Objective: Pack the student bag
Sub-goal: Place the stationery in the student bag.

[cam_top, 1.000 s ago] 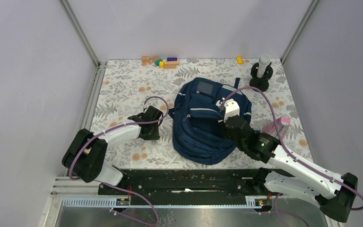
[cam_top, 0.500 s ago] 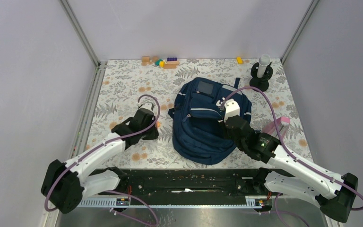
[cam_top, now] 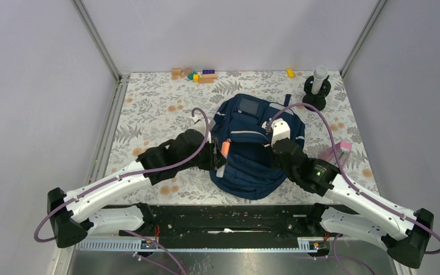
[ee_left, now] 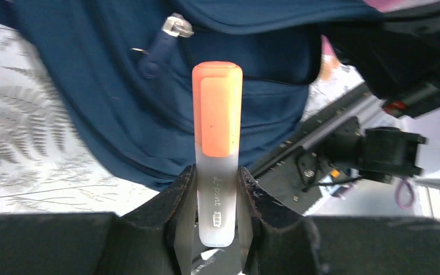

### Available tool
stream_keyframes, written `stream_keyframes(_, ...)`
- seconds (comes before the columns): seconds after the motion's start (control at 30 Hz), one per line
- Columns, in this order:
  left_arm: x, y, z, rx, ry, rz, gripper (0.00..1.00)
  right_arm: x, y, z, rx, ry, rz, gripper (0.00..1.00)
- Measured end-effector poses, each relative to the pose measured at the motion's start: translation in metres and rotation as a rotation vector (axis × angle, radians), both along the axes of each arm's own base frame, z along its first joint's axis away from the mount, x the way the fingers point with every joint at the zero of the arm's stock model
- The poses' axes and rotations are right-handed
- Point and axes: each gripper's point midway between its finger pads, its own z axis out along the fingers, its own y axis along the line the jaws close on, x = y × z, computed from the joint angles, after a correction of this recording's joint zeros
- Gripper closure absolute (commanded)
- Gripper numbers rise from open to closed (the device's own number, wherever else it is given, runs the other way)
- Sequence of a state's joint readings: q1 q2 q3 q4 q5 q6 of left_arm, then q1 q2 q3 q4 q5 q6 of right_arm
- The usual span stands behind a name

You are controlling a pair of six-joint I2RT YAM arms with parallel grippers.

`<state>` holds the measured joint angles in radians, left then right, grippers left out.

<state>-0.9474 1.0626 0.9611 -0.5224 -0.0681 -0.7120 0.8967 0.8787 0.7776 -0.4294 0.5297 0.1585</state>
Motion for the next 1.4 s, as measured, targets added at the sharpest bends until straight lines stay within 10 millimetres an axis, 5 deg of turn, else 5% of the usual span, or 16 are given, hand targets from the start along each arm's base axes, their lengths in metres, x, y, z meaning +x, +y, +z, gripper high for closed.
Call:
stream_keyframes(0.3,-0.042,-0.053,-0.008,-0.069,0.128,-0.117,0.95,0.001,0.002,0.003,-0.002,0.002,0.000,1.00)
stream_keyframes(0.5,-0.044,-0.076,-0.024,-0.080,0.176,-0.131,0.94,0.003,0.004,0.006,0.005,0.005,-0.002,1.00)
stream_keyframes(0.97,0.024,-0.106,-0.029,-0.239,0.142,0.086,0.93,-0.005,0.012,0.002,0.066,0.054,0.004,1.00)
stream_keyframes(1.4,0.057,-0.113,-0.025,-0.348,0.105,0.225,0.94,-0.005,0.020,-0.002,0.097,0.052,0.020,1.00)
